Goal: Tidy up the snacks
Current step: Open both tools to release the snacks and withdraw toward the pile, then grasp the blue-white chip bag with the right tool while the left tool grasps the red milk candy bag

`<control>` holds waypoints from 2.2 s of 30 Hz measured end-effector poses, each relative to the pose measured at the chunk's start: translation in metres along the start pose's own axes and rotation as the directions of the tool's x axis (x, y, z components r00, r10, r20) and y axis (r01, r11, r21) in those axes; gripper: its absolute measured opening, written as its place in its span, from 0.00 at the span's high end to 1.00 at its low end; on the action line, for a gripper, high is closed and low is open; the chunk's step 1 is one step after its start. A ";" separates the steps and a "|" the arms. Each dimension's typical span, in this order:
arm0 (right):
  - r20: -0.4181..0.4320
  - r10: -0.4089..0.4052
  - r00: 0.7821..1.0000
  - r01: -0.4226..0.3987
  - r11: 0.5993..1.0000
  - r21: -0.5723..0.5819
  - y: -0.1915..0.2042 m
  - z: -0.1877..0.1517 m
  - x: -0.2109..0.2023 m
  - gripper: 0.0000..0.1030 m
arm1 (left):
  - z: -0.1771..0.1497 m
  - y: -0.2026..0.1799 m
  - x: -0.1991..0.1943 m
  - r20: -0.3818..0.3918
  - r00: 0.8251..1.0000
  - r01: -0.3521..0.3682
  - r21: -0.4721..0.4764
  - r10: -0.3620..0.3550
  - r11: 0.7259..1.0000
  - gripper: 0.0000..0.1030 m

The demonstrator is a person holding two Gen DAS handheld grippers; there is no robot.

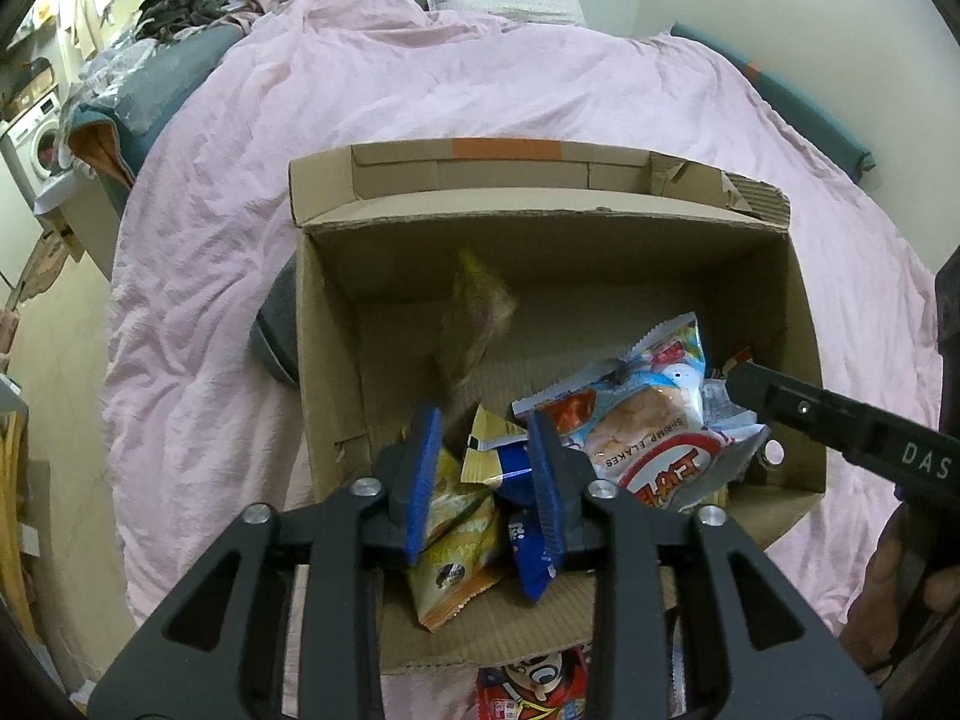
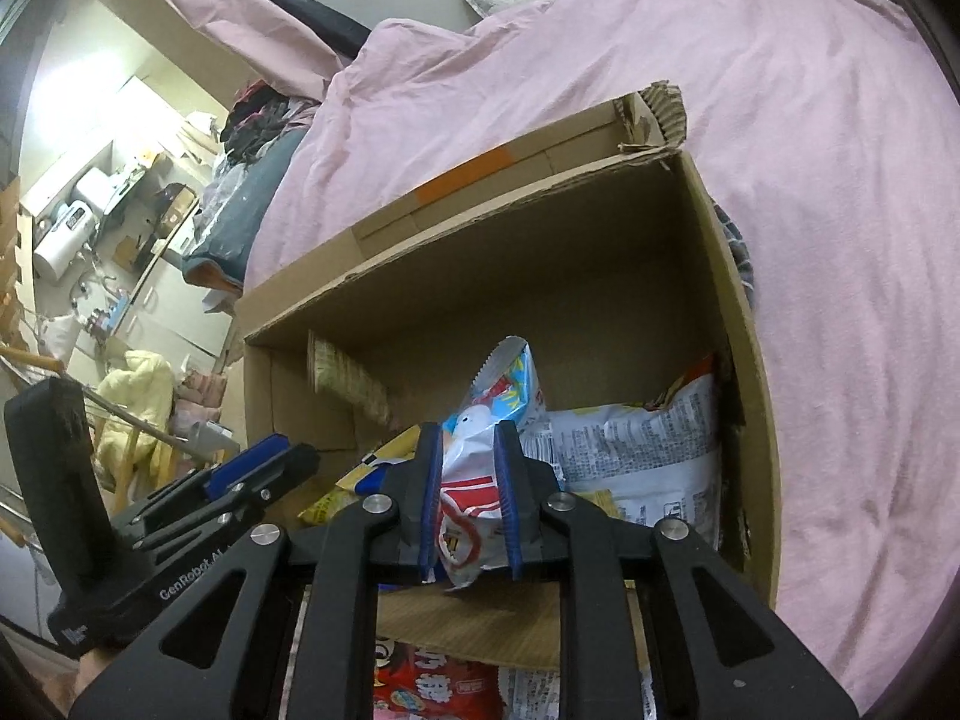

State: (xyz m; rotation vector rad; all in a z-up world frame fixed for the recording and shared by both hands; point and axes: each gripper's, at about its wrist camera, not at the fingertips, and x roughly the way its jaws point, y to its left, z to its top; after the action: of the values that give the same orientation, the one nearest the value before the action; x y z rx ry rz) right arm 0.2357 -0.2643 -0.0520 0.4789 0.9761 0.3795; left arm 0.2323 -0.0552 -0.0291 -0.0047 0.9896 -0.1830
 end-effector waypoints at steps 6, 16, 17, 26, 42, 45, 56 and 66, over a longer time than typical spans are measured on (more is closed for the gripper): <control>0.050 -0.012 0.999 0.015 0.998 -0.057 0.009 0.001 -0.013 0.20 | -0.001 -0.002 -0.010 0.056 0.998 -0.007 -0.012 0.008 1.000 0.18; 0.048 -0.016 0.999 0.018 0.999 -0.041 0.007 0.003 -0.013 0.20 | -0.007 -0.001 -0.014 0.061 0.998 -0.011 -0.017 0.012 1.000 0.18; 0.051 -0.016 0.999 0.018 0.999 -0.040 0.008 0.003 -0.014 0.20 | -0.008 0.000 -0.015 0.064 0.998 -0.011 -0.023 0.013 1.000 0.18; 0.087 -0.026 0.996 0.029 0.999 -0.035 0.007 -0.004 -0.037 0.19 | -0.015 0.009 -0.040 0.117 0.992 -0.048 -0.053 0.054 0.997 0.18; 0.104 -0.038 0.994 0.044 0.997 -0.062 0.019 -0.033 -0.074 0.19 | -0.050 0.025 -0.079 0.115 0.992 -0.031 -0.119 0.045 0.992 0.12; 0.096 -0.041 0.995 0.046 0.998 -0.052 0.019 -0.043 -0.078 0.19 | -0.059 0.028 -0.084 0.111 0.993 -0.034 -0.127 0.048 0.991 0.12; 0.074 -0.052 0.996 0.054 0.998 -0.028 0.017 -0.077 -0.096 0.19 | -0.088 0.029 -0.104 0.104 0.993 -0.034 -0.143 0.049 0.989 0.12; 0.002 -0.107 0.994 0.107 0.993 -0.039 0.005 -0.104 -0.092 0.19 | -0.120 0.029 -0.099 0.011 0.999 -0.050 -0.145 0.052 0.988 0.12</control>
State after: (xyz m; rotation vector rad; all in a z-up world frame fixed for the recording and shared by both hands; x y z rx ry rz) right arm 0.0994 -0.2848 -0.0352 0.3893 0.9885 0.3010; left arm 0.0843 -0.0019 -0.0155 -0.1127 0.9852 -0.0636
